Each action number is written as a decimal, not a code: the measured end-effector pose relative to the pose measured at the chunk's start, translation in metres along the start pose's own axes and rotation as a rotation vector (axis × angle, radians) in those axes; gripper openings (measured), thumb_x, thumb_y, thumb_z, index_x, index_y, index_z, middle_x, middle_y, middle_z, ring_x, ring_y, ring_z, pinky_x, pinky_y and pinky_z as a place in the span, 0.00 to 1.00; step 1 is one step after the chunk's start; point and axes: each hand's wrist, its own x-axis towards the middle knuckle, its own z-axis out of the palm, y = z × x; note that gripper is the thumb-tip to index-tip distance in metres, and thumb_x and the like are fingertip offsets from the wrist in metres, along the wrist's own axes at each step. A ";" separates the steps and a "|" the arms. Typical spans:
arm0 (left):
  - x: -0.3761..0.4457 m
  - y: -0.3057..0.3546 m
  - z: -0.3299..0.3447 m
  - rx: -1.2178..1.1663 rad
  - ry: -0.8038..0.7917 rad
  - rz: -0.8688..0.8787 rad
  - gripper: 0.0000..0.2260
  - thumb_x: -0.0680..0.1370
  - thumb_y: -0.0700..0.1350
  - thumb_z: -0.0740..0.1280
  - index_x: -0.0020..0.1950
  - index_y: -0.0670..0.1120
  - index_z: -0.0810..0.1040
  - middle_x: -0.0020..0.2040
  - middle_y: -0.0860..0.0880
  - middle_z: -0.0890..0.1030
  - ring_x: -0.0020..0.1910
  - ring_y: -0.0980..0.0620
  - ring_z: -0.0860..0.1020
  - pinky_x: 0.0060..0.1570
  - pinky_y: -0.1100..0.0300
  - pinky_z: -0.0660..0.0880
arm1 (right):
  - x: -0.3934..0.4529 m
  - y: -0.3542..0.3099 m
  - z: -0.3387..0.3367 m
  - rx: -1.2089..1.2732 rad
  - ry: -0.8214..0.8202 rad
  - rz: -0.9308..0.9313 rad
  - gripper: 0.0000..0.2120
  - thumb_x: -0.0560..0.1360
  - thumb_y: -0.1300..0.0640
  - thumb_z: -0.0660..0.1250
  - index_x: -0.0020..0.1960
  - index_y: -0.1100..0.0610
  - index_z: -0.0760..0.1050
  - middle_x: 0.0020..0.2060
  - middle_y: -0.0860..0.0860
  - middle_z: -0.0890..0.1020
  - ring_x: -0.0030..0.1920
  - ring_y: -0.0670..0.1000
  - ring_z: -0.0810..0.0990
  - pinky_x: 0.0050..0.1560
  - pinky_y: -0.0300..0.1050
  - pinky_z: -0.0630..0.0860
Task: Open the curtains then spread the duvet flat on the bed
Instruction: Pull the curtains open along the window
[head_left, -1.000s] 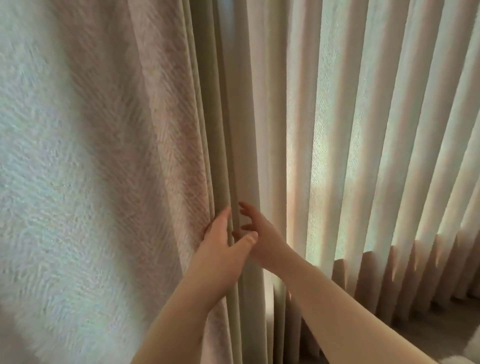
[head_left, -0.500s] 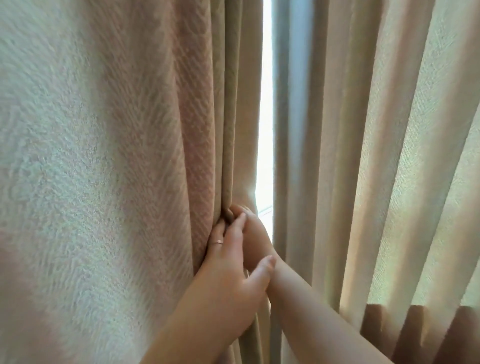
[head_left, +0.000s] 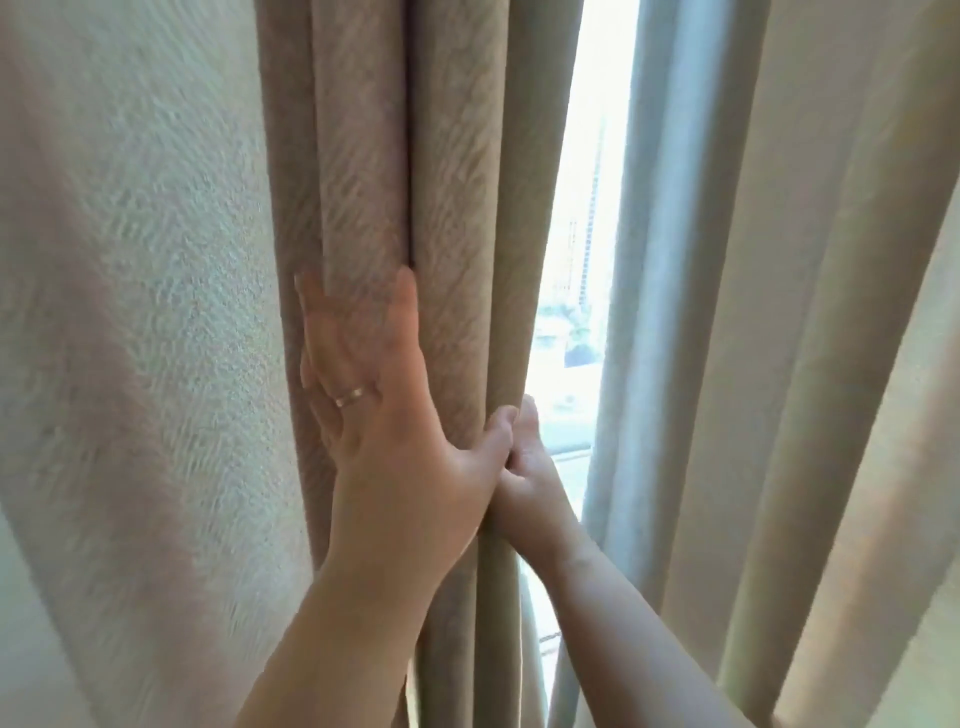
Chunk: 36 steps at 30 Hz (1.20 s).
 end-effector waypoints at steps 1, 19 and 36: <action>0.003 0.003 0.004 0.009 0.036 -0.018 0.51 0.67 0.60 0.74 0.80 0.56 0.44 0.80 0.40 0.46 0.79 0.46 0.46 0.78 0.52 0.48 | 0.001 0.002 0.004 -0.056 -0.039 0.013 0.24 0.77 0.43 0.67 0.69 0.43 0.62 0.45 0.26 0.78 0.50 0.29 0.78 0.53 0.27 0.74; 0.002 -0.014 -0.027 0.519 0.155 0.020 0.14 0.73 0.49 0.70 0.56 0.47 0.76 0.42 0.52 0.81 0.49 0.47 0.79 0.50 0.48 0.76 | 0.074 -0.080 0.002 -0.081 0.019 -0.194 0.56 0.65 0.26 0.67 0.79 0.39 0.36 0.80 0.53 0.37 0.79 0.48 0.35 0.75 0.50 0.40; 0.039 -0.089 -0.153 0.712 0.308 -0.250 0.60 0.63 0.71 0.69 0.80 0.43 0.42 0.77 0.32 0.56 0.75 0.33 0.58 0.71 0.35 0.60 | 0.115 -0.143 0.163 0.223 -0.240 0.020 0.60 0.54 0.33 0.80 0.77 0.50 0.56 0.65 0.49 0.77 0.63 0.53 0.78 0.65 0.54 0.75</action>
